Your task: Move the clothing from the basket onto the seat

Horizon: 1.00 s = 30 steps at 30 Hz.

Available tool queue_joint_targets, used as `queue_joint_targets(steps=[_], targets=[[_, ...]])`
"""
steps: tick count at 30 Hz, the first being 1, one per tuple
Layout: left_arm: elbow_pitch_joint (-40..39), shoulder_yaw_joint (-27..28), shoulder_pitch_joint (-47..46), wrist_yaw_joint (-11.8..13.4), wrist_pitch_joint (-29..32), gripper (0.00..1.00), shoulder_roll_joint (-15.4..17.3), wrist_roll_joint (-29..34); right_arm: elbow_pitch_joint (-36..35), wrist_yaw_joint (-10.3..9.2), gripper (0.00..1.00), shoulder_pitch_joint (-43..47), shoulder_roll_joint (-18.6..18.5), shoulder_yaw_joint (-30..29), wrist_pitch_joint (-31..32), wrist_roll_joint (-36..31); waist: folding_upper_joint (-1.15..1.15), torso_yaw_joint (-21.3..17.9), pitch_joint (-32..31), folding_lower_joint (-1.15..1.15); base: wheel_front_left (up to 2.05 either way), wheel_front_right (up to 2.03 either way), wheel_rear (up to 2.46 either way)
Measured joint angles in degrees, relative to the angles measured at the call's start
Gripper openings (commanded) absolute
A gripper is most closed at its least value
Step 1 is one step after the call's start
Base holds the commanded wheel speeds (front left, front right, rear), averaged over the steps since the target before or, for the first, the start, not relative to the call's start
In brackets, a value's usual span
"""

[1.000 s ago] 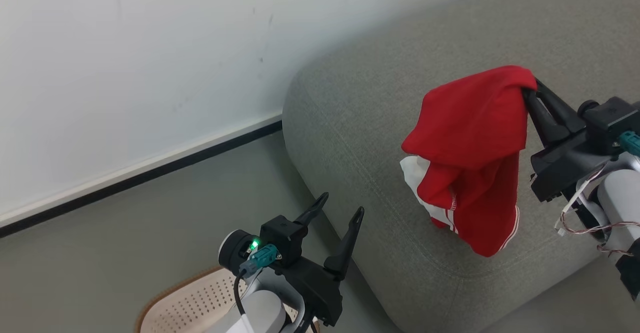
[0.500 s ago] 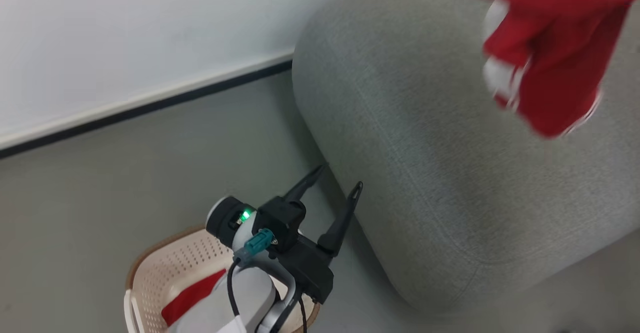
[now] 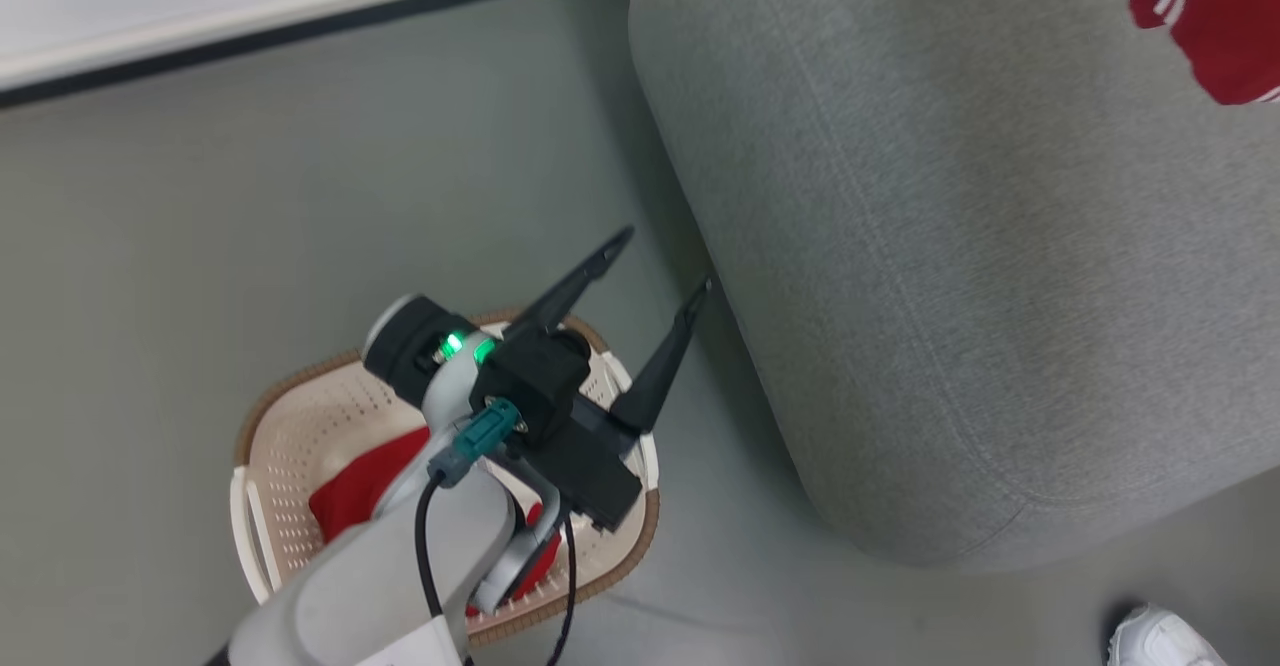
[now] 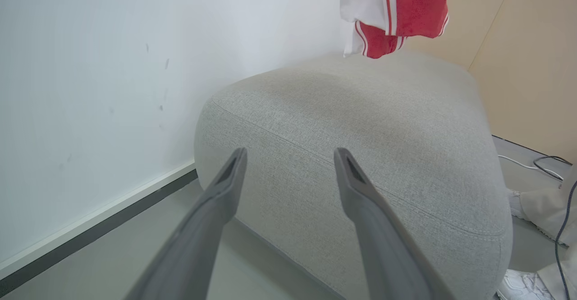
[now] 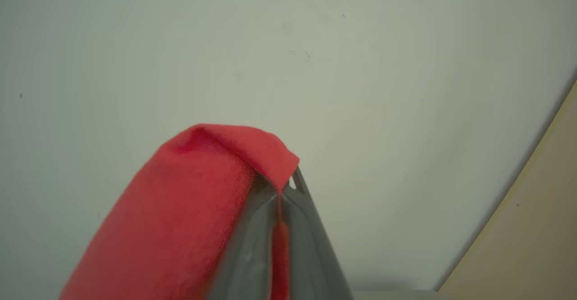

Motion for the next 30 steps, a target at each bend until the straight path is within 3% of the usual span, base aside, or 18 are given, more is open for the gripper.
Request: queue_joint_targets(steps=[12,20,25,26,28,29,30], targets=[[-5.9,1.5,-5.7,0.7,3.4,1.0,4.2,4.5,6.6,-0.41,0.0,-0.2,2.6,-1.5,-1.9,2.6,0.0,-0.2,10.5,0.0,0.0,0.0,0.0],[-6.1,0.8,-6.4,0.7,4.9,1.0,4.8,6.1,15.3,-0.86,0.0,4.5,9.5,0.3,-3.5,3.1,0.0,-1.3,15.7,0.0,0.0,0.0,0.0],[-5.9,0.6,-6.4,0.7,5.4,1.0,4.7,6.1,18.7,-0.86,0.0,5.9,11.6,0.7,-4.5,3.1,0.0,-1.4,17.1,0.0,0.0,0.0,0.0],[-5.8,0.6,-6.4,0.7,5.4,1.0,4.8,6.1,19.0,-0.86,0.13,5.9,12.0,0.9,-4.7,3.1,0.0,-1.3,17.0,0.0,0.0,0.0,0.0],[-5.5,0.7,-6.4,0.7,5.3,1.0,4.8,6.1,19.5,-0.86,0.56,5.9,13.0,1.2,-4.8,3.1,0.0,-1.2,16.8,-0.01,0.0,0.0,0.0],[-5.3,0.7,-6.3,0.7,5.3,1.0,4.8,6.1,19.8,-0.85,1.0,5.9,13.3,1.3,-5.2,3.1,0.0,-1.2,16.7,0.0,0.0,0.0,0.0],[-5.1,0.8,-6.3,0.7,5.3,1.0,4.8,6.1,20.2,-0.85,1.0,5.9,13.4,1.4,-5.3,3.0,0.0,-1.1,16.5,-0.01,0.0,0.0,0.0]])
